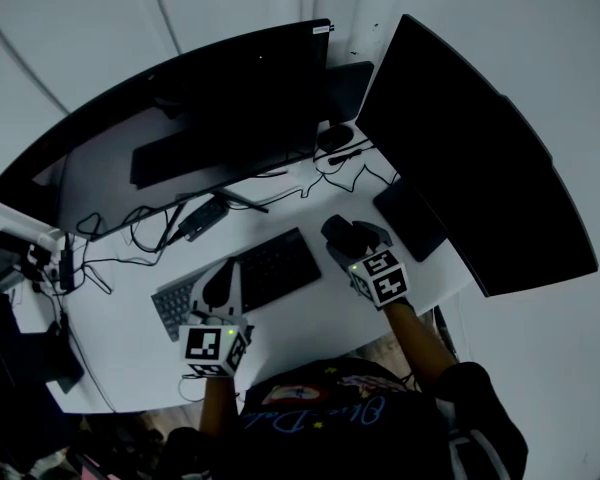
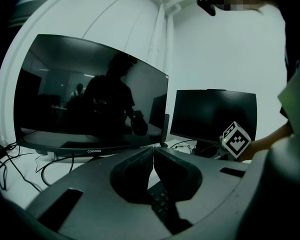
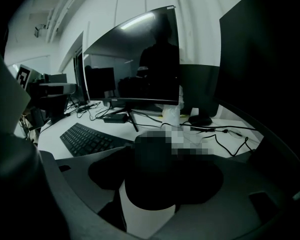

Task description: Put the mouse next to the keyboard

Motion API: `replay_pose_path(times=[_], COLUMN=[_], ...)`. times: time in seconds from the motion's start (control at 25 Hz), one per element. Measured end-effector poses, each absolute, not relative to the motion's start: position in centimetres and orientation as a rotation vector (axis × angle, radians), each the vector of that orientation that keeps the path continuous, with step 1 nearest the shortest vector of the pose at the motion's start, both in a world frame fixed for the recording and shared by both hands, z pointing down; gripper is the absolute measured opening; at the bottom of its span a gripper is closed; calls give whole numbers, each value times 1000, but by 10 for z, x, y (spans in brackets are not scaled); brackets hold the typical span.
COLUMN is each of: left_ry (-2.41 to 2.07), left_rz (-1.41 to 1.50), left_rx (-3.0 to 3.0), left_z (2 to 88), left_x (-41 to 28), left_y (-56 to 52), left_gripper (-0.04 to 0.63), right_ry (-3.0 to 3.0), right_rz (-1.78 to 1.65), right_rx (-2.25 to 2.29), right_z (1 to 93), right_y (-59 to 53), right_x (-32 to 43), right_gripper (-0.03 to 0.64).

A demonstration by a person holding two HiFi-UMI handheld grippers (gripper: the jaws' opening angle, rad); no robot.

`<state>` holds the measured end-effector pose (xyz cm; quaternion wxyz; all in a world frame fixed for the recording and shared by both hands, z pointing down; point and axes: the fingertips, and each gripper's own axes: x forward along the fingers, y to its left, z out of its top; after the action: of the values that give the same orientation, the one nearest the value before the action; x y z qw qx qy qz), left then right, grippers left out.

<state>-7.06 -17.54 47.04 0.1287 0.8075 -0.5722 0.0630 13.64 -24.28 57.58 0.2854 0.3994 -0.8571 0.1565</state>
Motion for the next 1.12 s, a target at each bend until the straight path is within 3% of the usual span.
replay_pose_path(times=[1.12], left_ry=[-1684], left_rz=[237], left_rx=[2321], left_z=[480], left_x=[-78], left_y=[-184], left_gripper=[2], right_ry=[-2173], right_rz=[486], right_rx=[1111], right_z=[639], right_y=[-243], right_x=[143], right_gripper=[279])
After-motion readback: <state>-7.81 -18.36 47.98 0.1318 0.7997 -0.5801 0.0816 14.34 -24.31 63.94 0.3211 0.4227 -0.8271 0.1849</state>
